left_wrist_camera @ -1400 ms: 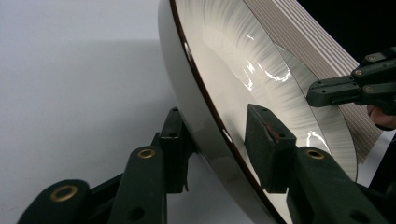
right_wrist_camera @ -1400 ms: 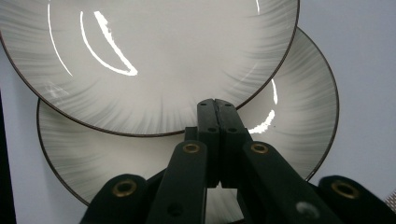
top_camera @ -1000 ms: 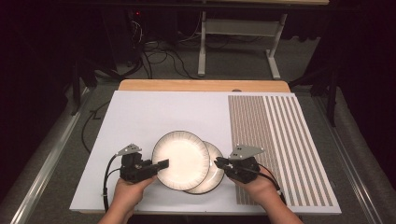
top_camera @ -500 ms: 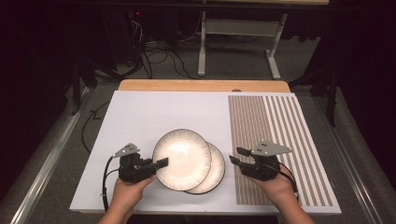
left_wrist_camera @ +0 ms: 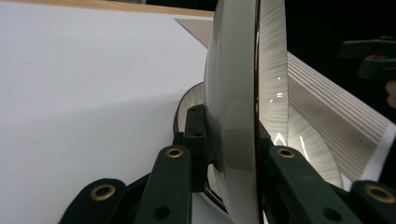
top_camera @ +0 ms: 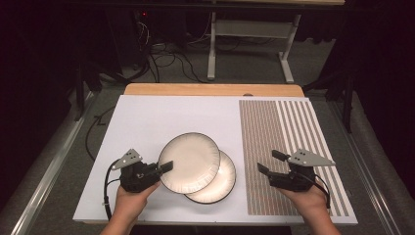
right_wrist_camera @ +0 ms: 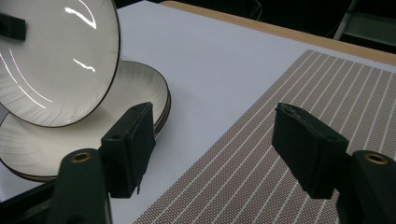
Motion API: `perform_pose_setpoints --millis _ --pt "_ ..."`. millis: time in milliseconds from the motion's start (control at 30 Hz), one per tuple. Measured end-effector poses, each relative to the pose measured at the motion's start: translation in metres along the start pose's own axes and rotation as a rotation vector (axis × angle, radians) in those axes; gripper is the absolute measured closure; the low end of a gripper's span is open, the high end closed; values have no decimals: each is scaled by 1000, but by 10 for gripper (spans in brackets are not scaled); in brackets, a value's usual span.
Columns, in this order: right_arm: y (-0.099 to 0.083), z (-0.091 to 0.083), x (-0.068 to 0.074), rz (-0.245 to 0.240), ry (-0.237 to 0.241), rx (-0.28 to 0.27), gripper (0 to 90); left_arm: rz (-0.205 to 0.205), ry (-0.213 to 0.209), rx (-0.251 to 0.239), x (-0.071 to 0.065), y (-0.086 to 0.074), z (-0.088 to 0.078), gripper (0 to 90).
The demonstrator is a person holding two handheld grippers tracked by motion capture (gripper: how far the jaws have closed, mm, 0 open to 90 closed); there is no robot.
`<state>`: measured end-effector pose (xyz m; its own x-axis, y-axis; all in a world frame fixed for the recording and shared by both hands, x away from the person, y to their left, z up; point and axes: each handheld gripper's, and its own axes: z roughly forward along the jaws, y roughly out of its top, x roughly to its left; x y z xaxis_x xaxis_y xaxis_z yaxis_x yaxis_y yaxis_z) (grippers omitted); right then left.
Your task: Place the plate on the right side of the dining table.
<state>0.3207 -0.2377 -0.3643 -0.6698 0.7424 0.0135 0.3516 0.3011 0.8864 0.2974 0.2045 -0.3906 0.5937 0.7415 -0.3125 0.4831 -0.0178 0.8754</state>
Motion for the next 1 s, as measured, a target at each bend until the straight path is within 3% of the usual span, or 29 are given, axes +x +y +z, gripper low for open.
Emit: perform_pose_setpoints --millis 333,433,600,733,833,1000 --pt "-8 -17 -7 25 -24 -27 116 160 68 -26 -11 3 -4 774" --pt "-9 -16 -4 22 -31 -23 14 194 63 -35 -14 4 -5 776" --pt "-9 -17 -4 20 -53 -40 5 221 56 -29 -12 4 -7 775" --pt "-9 -16 -6 25 -44 -46 6 287 42 -33 -13 5 -7 774" --pt "-8 -14 -4 47 -26 -42 7 286 48 -27 -14 5 -8 775" --pt "-5 -8 3 25 -7 -44 19 285 39 -28 -14 5 -7 778"
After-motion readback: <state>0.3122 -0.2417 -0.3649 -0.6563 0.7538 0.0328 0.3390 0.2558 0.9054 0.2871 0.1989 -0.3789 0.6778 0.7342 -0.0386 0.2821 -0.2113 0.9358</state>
